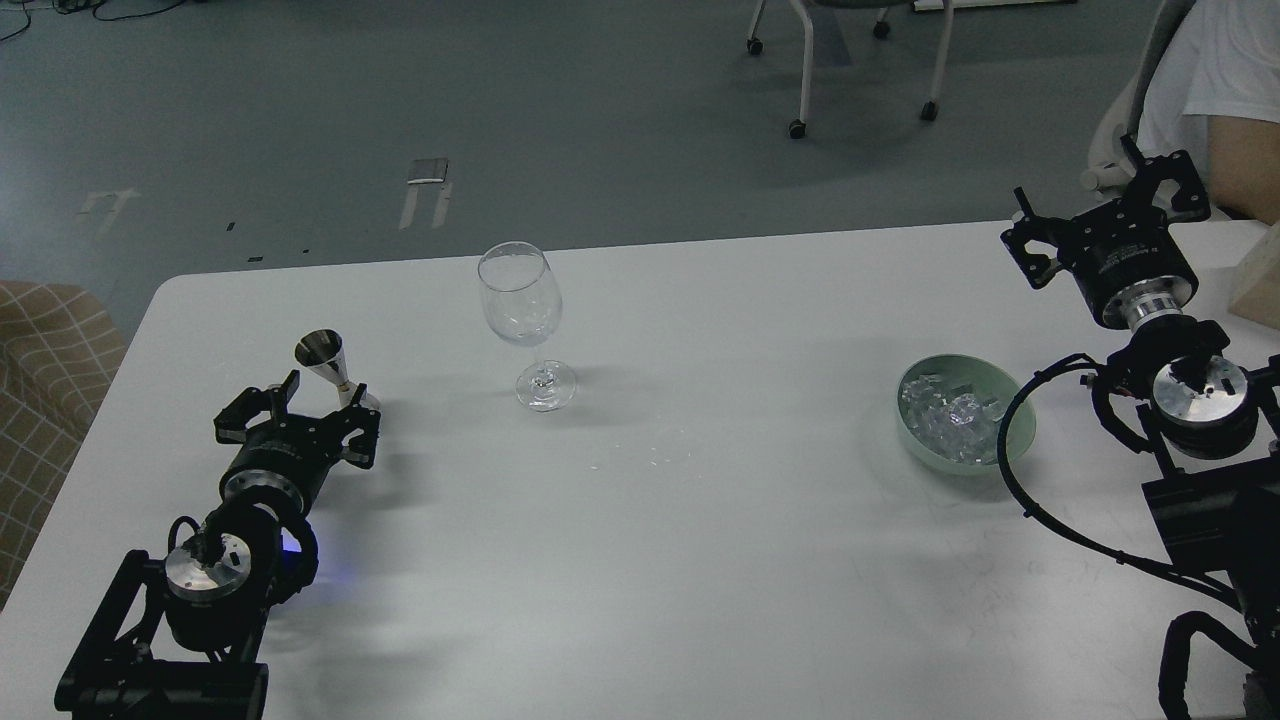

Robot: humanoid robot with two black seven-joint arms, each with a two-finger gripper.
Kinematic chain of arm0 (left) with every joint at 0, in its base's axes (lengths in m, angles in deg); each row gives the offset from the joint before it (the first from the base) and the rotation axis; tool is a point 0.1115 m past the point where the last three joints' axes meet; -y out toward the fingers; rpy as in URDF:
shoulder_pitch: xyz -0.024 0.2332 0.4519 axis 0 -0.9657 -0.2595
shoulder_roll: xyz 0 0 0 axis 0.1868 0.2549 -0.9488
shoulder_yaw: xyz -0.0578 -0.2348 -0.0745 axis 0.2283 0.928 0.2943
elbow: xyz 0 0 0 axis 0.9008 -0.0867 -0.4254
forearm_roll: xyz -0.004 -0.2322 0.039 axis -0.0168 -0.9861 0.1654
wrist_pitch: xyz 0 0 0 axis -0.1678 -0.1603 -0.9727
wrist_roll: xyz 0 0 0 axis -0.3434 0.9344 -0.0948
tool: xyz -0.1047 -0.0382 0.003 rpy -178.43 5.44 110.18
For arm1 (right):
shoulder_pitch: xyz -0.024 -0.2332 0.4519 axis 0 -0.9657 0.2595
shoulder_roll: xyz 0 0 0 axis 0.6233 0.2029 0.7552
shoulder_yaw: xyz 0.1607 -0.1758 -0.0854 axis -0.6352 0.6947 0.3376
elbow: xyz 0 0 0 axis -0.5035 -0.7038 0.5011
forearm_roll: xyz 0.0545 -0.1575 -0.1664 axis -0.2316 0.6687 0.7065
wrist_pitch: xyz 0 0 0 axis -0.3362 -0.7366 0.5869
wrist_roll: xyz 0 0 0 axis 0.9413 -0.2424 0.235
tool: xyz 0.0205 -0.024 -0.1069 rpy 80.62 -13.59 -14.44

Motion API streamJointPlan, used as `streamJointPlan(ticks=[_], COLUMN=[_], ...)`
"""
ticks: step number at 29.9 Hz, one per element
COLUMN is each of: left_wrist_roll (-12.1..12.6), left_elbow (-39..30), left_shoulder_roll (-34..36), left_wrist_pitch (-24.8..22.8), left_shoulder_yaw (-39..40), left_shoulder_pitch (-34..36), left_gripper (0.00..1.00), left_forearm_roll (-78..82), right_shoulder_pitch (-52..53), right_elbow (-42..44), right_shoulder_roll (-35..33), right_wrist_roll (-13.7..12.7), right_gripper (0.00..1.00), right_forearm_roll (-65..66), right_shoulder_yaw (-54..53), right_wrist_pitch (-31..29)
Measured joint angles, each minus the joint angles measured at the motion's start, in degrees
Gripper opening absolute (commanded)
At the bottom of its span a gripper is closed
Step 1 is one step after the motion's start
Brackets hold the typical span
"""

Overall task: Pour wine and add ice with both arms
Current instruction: 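Close the left gripper around the metal jigger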

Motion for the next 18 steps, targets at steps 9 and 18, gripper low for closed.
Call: streamJointPlan(ticks=[9, 18], left_wrist_roll=[-0.3, -0.3], left_elbow=[1.3, 1.5], left_shoulder_roll=[-1.1, -2.0], left_wrist_pitch=[-0.3, -0.5], left_shoulder_yaw=[0.2, 0.2], left_shoulder_pitch=[0.3, 1.6], left_gripper=[0.70, 0.70], left_forearm_roll=[0.0, -0.1], right_shoulder_pitch=[-0.1, -0.8], right_elbow=[0.1, 0.0], right_shoulder_roll=[0.3, 0.1], right_wrist_roll=[0.0, 0.0], right_gripper=[1.00, 1.00], right_forearm_roll=[0.1, 0.1], right_shoulder_yaw=[0.2, 0.2], right_wrist_pitch=[0.0, 0.4])
